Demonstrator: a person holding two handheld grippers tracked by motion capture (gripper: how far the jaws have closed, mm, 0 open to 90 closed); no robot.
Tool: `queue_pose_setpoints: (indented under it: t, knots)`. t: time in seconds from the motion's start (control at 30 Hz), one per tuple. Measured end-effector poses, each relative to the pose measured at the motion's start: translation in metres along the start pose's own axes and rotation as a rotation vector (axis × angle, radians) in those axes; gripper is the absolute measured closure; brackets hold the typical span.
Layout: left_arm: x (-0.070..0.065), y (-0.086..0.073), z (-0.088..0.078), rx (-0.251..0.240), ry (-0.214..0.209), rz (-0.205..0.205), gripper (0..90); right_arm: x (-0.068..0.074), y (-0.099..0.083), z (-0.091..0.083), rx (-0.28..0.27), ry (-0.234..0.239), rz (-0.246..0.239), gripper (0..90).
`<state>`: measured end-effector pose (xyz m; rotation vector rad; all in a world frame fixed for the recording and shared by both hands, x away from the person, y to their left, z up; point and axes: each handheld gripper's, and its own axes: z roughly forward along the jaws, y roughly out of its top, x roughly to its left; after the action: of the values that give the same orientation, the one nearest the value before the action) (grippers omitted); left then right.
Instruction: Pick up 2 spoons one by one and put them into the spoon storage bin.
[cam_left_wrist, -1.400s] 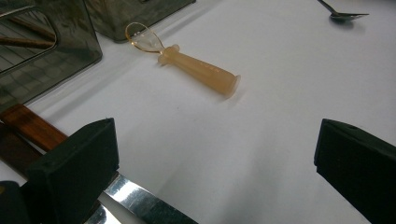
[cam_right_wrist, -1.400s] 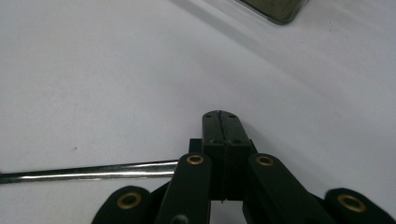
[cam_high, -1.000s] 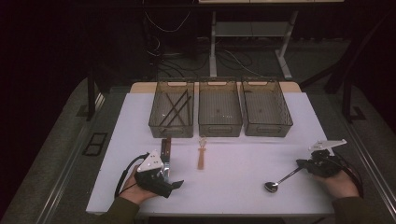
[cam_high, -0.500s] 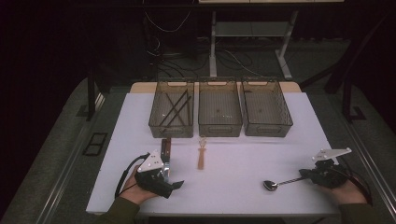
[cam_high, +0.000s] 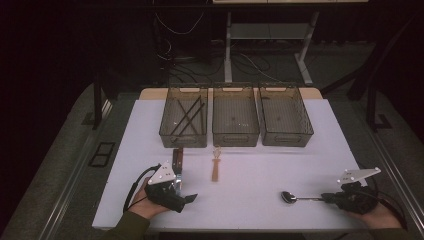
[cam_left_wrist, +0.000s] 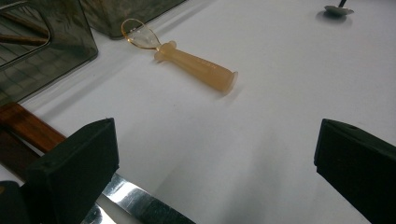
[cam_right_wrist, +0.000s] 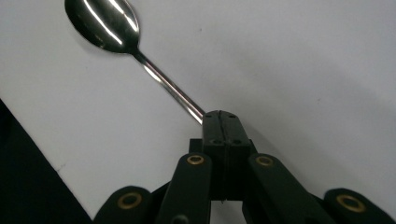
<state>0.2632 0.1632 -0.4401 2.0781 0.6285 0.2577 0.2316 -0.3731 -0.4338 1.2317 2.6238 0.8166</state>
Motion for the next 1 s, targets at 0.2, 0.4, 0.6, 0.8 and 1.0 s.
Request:
queue_pose_setpoints:
  t: [0.2,0.4,0.6,0.8,1.0]
  knots:
    - [0.000,0.000,0.000,0.004,-0.002,0.005,0.0,-0.001,0.000,-0.004,-0.066,-0.007,0.004,90.0]
    - [0.000,0.000,0.000,0.004,-0.001,0.006,0.0,0.001,0.009,-0.001,-0.130,0.068,0.001,88.0]
    - [0.000,0.000,0.001,0.005,-0.002,0.005,0.0,0.011,0.027,0.007,-0.194,0.158,-0.041,72.2]
    - [-0.001,0.000,0.002,0.003,-0.002,0.002,0.0,0.022,0.045,0.025,-0.187,0.211,-0.101,56.9]
    - [0.000,0.000,0.001,0.002,-0.003,0.000,0.0,0.029,0.050,0.033,-0.190,0.259,-0.147,43.5]
